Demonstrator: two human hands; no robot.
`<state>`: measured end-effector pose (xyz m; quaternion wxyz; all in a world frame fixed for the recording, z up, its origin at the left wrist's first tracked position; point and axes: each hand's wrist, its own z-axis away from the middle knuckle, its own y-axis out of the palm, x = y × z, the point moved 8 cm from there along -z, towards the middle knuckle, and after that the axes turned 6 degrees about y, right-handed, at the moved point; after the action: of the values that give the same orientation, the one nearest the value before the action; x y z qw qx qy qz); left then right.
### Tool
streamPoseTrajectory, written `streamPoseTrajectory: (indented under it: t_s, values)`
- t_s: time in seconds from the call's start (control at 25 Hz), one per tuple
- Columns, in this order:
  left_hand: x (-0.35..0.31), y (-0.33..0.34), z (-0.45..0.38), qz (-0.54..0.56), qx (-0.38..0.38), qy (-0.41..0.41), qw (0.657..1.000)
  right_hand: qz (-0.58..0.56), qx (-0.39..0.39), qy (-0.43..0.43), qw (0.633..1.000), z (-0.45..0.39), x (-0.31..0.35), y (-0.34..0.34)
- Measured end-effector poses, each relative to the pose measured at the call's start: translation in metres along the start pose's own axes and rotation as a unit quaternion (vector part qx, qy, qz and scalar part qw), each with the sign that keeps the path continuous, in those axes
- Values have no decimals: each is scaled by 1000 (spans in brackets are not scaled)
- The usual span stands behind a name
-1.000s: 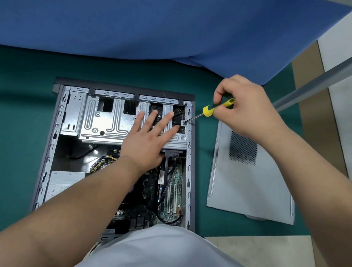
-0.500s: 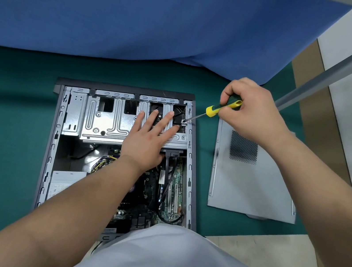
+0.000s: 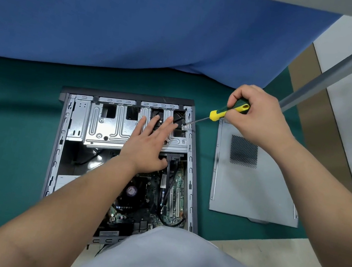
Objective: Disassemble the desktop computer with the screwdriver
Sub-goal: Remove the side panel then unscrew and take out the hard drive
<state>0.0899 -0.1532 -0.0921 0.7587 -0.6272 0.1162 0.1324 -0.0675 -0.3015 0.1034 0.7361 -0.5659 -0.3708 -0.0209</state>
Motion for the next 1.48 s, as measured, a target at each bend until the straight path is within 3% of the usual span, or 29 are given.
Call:
streamPoseTrajectory:
  t_s: [0.08,0.2,0.32,0.4,0.56,0.64,0.84,0.92,0.96,1.04,1.08,1.12,1.2,1.32,1.36,1.48]
  values:
    - [5,-11,2,185,-1,-33,982,-6,-6,1,1000,4,-1,-5]
    - [12,-26,3,407,-36,-97,908,-20,-16,8,1000,12,-2,-13]
    - [3,-48,3,481,-122,-130,858,-51,-25,21,998,21,-5,-20]
    - [-17,-50,-1,538,-128,-115,825,-73,-30,30,996,27,-8,-25]
    - [-43,-40,-4,707,-116,-135,685,-101,-37,51,993,37,-18,-31]
    - [-46,-37,-3,735,-124,-139,652,-109,-39,61,991,41,-25,-31]
    - [-53,-29,-4,760,-128,-150,619,-141,-53,91,984,49,-48,-30]
    - [-58,-28,-6,774,-128,-157,600,-251,-61,110,960,51,-62,-29]
    - [-62,-27,-9,782,-125,-160,589,-352,-57,119,927,51,-69,-26]
    - [-73,-26,-15,795,-113,-159,575,-555,-16,147,819,53,-79,-7]
    - [-80,-26,-18,798,-105,-156,572,-606,4,166,778,55,-83,4]
    - [-86,-25,-22,799,-98,-152,573,-618,15,185,764,56,-88,13]
    - [-95,-23,-27,796,-86,-156,579,-605,-12,205,769,56,-103,17]
    - [-101,-15,-32,794,-80,-199,569,-624,-85,159,761,49,-122,-7]
    - [-104,-12,-33,794,-80,-213,564,-614,-85,139,773,47,-125,-13]
    - [-118,-5,-41,796,-70,-229,556,-480,-20,131,867,46,-130,-2]
